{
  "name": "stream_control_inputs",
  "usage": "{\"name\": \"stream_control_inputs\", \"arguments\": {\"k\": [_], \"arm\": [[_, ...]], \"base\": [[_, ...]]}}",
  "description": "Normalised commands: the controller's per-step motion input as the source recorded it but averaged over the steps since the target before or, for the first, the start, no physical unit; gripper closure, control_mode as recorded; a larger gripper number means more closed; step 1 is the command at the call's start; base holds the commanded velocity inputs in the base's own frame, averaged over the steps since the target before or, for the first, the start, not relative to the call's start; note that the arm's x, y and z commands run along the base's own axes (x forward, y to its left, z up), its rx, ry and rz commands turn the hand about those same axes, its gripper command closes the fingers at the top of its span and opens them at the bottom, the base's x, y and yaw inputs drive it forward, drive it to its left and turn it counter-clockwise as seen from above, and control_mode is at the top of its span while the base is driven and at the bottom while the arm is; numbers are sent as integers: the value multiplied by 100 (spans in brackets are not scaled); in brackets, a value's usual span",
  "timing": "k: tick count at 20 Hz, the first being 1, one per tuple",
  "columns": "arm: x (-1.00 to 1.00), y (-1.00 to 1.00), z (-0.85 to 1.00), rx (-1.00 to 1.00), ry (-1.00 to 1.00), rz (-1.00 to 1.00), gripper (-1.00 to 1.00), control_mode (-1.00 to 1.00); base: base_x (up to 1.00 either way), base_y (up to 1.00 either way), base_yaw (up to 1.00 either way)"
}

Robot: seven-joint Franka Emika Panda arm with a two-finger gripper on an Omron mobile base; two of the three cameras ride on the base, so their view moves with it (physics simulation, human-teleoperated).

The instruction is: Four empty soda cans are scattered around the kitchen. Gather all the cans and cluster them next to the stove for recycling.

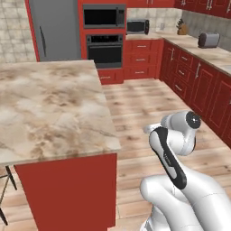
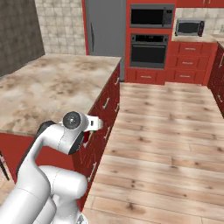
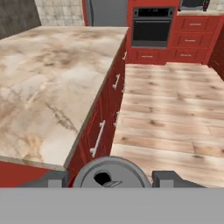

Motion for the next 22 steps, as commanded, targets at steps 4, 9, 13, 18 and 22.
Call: {"name": "stream_control_inputs", "arguments": {"k": [4, 9, 13, 18, 22], "arm": [[0, 0, 0, 0, 0, 0, 100, 100], [0, 0, 0, 0, 0, 0, 100, 100], [0, 0, 0, 0, 0, 0, 100, 100], [0, 0, 0, 0, 0, 0, 100, 100], [0, 0, 0, 0, 0, 0, 100, 100]], "base": [[1, -79, -4], [28, -63, -20], [63, -44, -34], [64, -34, -40], [56, -30, -40]]}}
